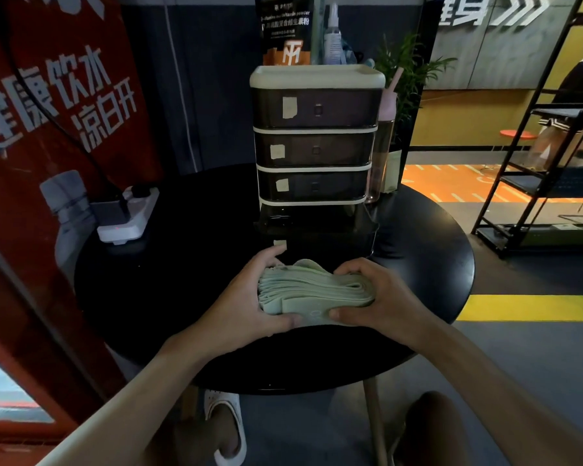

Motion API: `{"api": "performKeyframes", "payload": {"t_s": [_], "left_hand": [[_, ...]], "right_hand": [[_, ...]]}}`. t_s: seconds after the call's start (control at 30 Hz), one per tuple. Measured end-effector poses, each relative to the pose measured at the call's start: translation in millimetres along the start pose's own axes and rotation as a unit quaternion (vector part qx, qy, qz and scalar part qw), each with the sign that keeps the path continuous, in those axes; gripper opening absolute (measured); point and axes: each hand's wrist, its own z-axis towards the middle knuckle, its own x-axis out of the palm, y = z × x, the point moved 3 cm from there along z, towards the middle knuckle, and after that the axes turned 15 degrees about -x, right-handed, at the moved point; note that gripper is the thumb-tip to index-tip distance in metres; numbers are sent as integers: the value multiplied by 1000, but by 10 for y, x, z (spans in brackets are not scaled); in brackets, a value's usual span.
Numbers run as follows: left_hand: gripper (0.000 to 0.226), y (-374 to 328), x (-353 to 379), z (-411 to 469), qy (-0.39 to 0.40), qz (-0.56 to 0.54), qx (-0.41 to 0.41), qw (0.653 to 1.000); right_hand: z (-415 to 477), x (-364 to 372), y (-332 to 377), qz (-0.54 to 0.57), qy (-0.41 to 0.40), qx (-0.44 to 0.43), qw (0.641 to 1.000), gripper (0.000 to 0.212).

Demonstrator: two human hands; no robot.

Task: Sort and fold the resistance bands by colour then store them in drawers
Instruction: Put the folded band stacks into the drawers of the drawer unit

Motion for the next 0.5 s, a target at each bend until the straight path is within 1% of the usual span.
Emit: {"api": "performKeyframes", "payload": {"t_s": [0.1,0.2,0.23,0.27,0.3,0.37,0.43,0.5], "left_hand": [[86,-2,-28,3,-29,25,5,999],[69,7,-28,13,-31,45,16,998],[67,15,-24,15,-28,50,16,998],[66,22,-26,19,-29,55,19,998],[67,27,-29,21,-30,60,21,998],[69,28,-37,19,-27,61,14,998],[73,28,-53,12,-20,50,-3,999],[75,27,-64,9,-25,39,-17,999]], "right_hand": [[-3,2,13,3,-7,2,1000,59],[-51,-21,8,15,18,15,1000,89],[-76,-39,-5,15,27,21,999,96],[-97,-58,-20,7,32,27,999,99],[-110,-72,-31,-10,32,33,999,97],[-117,-85,-48,-39,23,45,998,83],[-110,-82,-71,-44,8,48,998,69],[-111,-73,-73,-43,-5,38,998,62]]}}
